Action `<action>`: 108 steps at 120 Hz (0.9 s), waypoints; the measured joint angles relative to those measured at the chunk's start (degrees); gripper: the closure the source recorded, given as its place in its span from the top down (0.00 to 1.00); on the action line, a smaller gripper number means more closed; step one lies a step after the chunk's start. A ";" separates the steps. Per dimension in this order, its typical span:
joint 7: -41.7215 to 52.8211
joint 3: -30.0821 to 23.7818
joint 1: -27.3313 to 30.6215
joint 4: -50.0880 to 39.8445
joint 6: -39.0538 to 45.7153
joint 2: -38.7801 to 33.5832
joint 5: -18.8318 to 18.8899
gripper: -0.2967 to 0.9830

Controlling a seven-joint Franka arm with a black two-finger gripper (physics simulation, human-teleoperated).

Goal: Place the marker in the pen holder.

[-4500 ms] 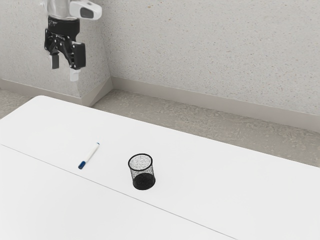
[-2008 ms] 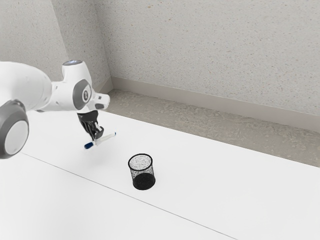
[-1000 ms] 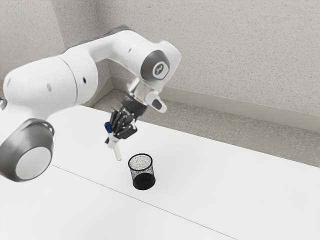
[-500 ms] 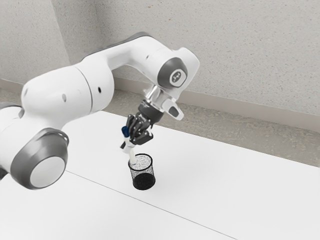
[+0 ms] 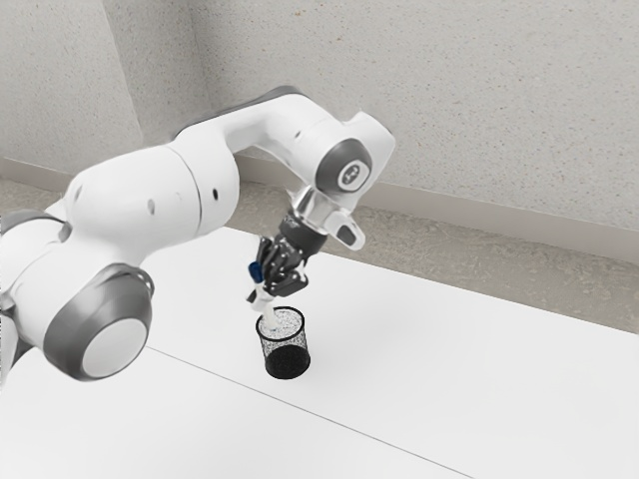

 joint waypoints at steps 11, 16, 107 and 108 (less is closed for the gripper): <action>0.22 0.00 0.00 -0.13 1.27 0.72 -0.09 0.17; 0.30 0.00 0.00 -0.09 1.87 0.90 -0.14 0.17; 0.93 0.05 -0.03 -12.07 17.45 -19.11 -5.86 0.66; 0.98 0.05 -0.02 -12.75 18.16 -20.34 -6.01 0.67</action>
